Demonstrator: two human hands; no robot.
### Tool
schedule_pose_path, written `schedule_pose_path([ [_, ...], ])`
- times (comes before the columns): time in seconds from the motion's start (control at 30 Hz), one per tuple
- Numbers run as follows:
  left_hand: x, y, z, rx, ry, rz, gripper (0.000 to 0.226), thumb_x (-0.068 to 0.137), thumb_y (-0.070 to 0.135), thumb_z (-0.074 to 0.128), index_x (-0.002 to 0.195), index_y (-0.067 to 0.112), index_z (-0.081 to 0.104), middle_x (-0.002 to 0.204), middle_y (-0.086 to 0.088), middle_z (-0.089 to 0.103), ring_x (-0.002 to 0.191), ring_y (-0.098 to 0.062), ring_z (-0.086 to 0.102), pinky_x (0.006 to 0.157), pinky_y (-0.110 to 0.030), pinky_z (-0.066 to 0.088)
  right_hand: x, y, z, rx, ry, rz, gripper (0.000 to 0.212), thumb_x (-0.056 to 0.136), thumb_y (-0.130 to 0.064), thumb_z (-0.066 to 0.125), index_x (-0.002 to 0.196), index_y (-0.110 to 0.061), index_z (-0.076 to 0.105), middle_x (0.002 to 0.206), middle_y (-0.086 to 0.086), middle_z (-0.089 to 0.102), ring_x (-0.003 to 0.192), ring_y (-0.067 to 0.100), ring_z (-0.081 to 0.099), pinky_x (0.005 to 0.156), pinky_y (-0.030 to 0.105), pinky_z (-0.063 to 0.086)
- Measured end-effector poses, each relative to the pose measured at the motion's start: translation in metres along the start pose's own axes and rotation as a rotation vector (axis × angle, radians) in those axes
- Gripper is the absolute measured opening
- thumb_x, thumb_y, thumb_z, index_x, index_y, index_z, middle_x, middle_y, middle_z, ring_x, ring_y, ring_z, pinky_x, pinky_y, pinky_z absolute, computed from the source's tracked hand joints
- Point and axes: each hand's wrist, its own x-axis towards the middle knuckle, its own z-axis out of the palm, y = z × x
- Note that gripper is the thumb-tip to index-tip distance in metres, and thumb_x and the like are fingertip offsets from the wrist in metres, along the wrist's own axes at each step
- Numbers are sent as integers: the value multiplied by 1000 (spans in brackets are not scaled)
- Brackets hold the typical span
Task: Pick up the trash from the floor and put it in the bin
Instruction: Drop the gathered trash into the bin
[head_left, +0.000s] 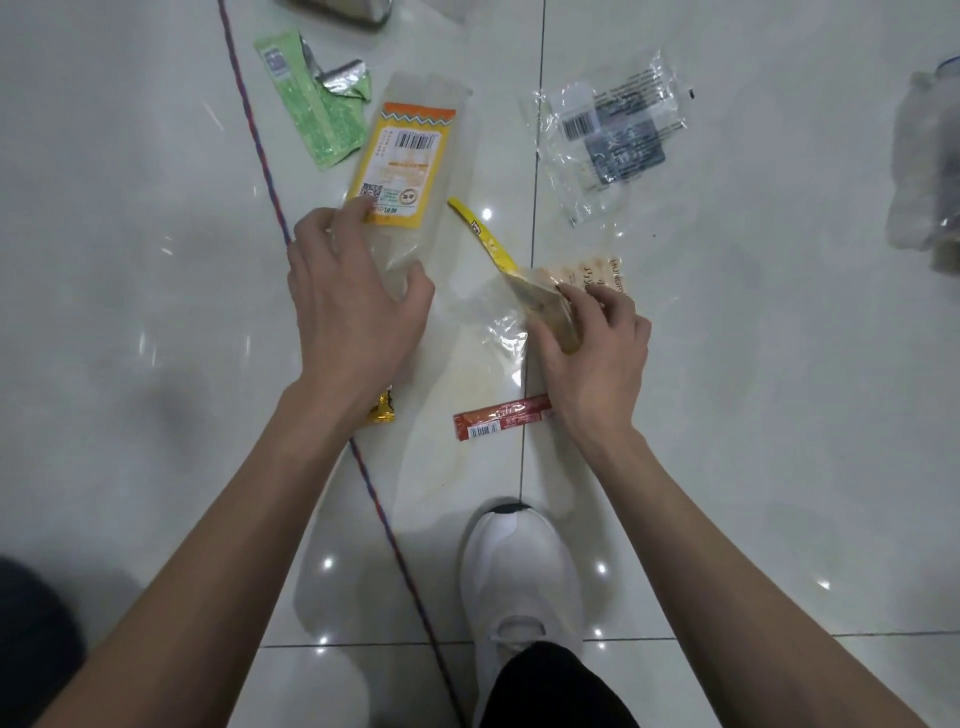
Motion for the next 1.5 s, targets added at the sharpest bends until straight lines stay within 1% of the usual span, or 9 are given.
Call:
schedule_pose_path([
  [0.37,-15,-1,-41,-104,46,-19,64,86,32,64,145,15,43,137,-13,42,127,-28,42,111,-37,32,4,-30,-40,170,129,-89,31,93,-32,72,119,-16,74,106,7,67,95,29,61,91,45,48],
  [0.5,-34,12,-101,-151,58,-92,64,86,30,65,144,14,45,137,-13,43,126,-28,42,111,-36,31,-11,-70,-86,238,86,-111,30,92,-38,70,114,-19,74,96,-6,65,89,14,59,86,28,47],
  [0.6,-55,31,-167,-155,78,-132,63,85,30,66,141,10,47,135,-14,45,125,-29,43,110,-34,30,-30,-114,-135,282,23,-95,27,91,-45,68,110,-26,72,92,-21,62,87,1,57,82,17,44],
  [0.8,-98,90,-327,-215,148,-298,63,86,31,65,143,15,45,136,-8,42,130,-22,40,114,-35,30,-69,-226,-244,391,-209,-21,19,88,-52,68,98,-36,72,89,-14,73,85,6,68,79,29,53],
  [0.9,-113,120,-401,-221,201,-336,64,85,31,64,142,10,46,135,-12,43,130,-25,42,113,-40,33,-91,-284,-293,423,-265,-24,25,90,-49,70,101,-26,74,81,-18,70,75,-1,62,74,26,50],
  [1.03,-130,139,-482,-148,252,-376,63,85,28,69,141,7,48,133,-14,44,126,-27,43,110,-31,30,-123,-353,-334,477,-361,-46,26,91,-45,72,101,-21,73,79,-13,68,70,-4,60,62,13,47],
  [1.1,-141,141,-514,-122,284,-418,64,84,30,69,141,9,48,134,-13,44,124,-26,44,108,-31,30,-139,-384,-344,498,-430,-62,25,92,-45,73,102,-22,74,81,-11,70,70,-5,62,58,10,47],
  [1.27,-187,124,-563,-144,372,-586,65,83,34,67,141,10,47,135,-13,44,122,-28,45,107,-40,37,-177,-446,-339,438,-604,-181,23,94,-42,72,102,-21,73,88,-7,72,82,4,64,76,23,48],
  [1.5,-289,69,-572,-145,380,-835,66,82,40,67,139,15,47,136,-14,47,122,-30,46,101,-48,44,-249,-485,-302,364,-713,-306,21,91,-46,71,92,-25,71,79,-10,68,74,6,60,71,26,50],
])
